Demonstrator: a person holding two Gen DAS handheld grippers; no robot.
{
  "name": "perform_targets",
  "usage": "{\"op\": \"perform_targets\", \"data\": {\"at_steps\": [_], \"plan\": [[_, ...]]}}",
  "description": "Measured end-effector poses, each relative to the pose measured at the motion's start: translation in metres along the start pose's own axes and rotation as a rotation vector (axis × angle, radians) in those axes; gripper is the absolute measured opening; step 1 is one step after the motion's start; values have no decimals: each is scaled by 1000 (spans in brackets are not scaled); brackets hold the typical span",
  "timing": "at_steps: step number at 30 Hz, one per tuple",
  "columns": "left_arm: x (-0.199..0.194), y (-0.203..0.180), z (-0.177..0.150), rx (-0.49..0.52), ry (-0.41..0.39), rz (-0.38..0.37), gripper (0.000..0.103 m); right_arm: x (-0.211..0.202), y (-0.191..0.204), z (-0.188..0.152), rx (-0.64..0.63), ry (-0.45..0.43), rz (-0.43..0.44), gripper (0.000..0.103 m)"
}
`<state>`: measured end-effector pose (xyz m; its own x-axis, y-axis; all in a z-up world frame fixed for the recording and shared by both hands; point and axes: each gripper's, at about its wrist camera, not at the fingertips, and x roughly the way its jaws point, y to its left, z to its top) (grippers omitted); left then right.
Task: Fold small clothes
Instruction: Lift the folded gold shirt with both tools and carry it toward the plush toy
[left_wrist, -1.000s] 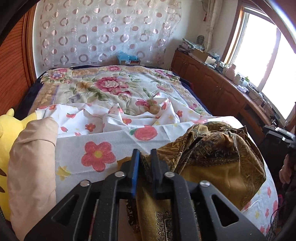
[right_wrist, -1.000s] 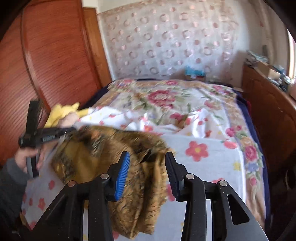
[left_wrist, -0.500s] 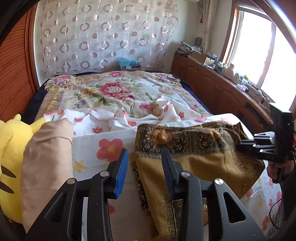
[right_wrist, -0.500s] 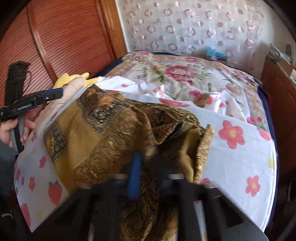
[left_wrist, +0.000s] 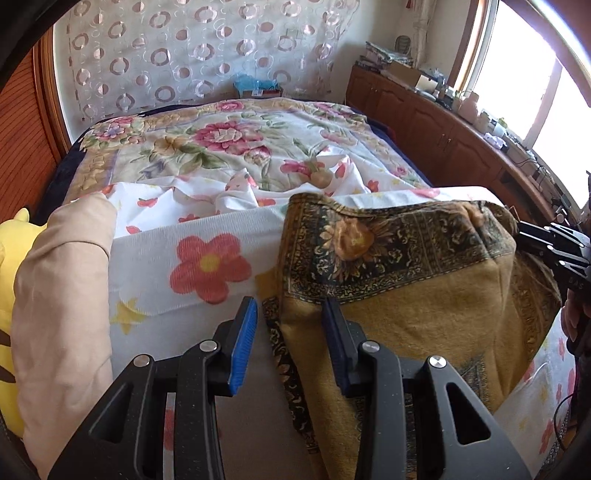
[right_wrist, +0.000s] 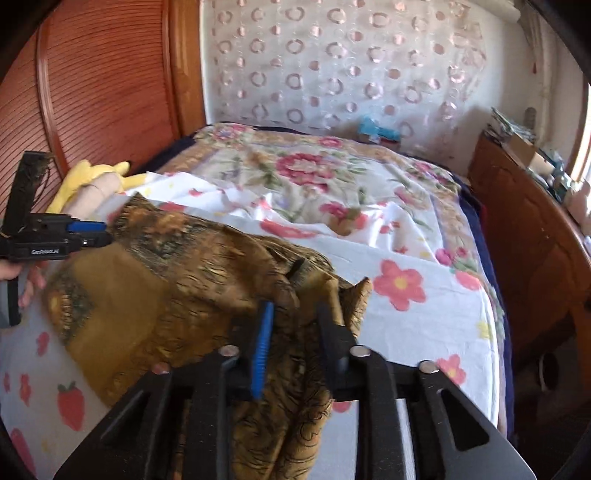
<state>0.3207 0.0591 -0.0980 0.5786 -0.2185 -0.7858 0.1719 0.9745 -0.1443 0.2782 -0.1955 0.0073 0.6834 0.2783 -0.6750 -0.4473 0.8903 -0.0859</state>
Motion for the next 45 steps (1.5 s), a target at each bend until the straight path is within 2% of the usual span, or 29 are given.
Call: {"op": "perform_targets", "data": {"at_steps": [1,7,9,13,17,20,21,23,25,27,31,35,40,45], "plan": [[1,0,-1,0,4,1,38,3,-2,-1,13,10,2,37],[1,2,0,-7,-5,-14,38,19,-4,0,40,74,31,52],[1,4,2,-24,0,-31,38,23,-5,0,38,86,-2,62],[3,6,6,-26,9,-48,38,25,-17,2,114,108,30,73],[5,2,9,-5,14,-55,38,23,-21,3,138,99,39,75],[6,0,9,17,11,-63,24,22,-17,4,138,96,61,76],[6,0,9,18,14,-78,15,23,-15,2,126,95,76,75],[4,-1,9,26,19,-111,9,24,-12,0,96,91,110,73],[-4,-6,10,54,-2,-105,8,23,-9,0,53,90,145,55],[-16,-12,10,64,-36,-106,8,24,-9,1,45,101,164,49],[-47,-19,9,60,-126,-115,7,19,-10,4,24,77,187,17],[-83,-18,4,32,-211,-142,7,3,-6,4,-1,10,183,14],[-130,-13,-11,16,-313,-122,7,-25,13,14,-51,-102,193,13],[-170,15,-27,-46,-413,-45,7,-41,48,38,-143,-184,237,12]]}}
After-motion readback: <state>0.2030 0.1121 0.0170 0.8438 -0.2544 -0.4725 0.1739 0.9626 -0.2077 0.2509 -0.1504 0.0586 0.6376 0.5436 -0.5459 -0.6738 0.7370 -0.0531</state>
